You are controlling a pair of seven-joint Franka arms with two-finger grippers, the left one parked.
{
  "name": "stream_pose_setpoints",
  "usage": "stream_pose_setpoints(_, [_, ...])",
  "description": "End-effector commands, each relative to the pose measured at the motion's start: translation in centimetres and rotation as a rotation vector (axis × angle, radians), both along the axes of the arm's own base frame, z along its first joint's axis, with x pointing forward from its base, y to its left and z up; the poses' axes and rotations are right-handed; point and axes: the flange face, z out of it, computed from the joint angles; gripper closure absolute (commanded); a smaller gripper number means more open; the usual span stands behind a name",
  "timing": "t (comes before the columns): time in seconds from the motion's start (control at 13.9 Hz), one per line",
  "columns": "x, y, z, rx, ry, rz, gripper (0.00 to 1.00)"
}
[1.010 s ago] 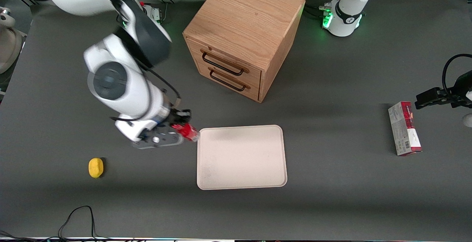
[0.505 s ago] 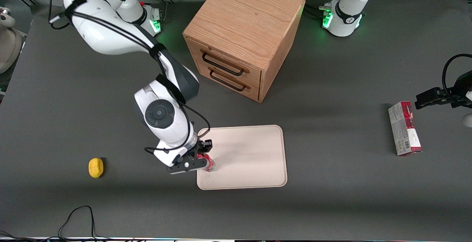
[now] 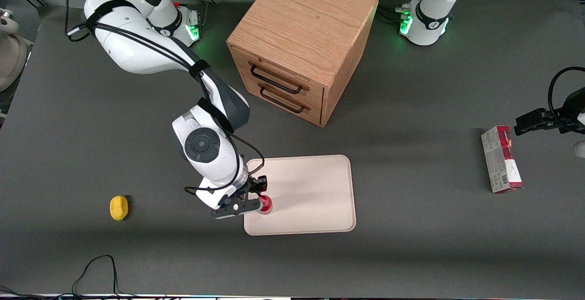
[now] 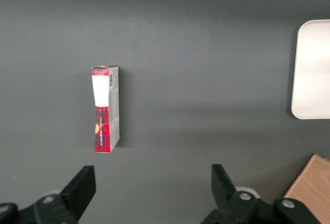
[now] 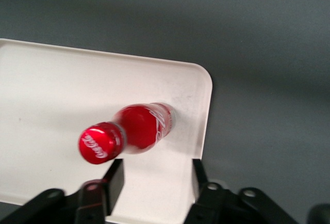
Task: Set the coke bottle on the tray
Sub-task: 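Lower the bottle onto the tray and open the right gripper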
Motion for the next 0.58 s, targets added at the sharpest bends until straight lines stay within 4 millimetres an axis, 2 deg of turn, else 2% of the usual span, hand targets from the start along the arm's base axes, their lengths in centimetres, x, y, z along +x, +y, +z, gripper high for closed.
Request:
stream_pose_setpoints(0.0, [0.3, 0.1, 2.0, 0.003, -0.034, 0.003, 0.00])
stream_pose_setpoints(0.14, [0.1, -0.3, 5.4, 0.024, -0.055, -0.005, 0.00])
stream_pose_setpoints(0.29, [-1.4, -0.3, 10.2, 0.079, -0.018, -0.030, 0.00])
stream_pose_setpoints(0.51, [-3.4, -5.7, 14.8, 0.085, 0.064, -0.069, 0.00])
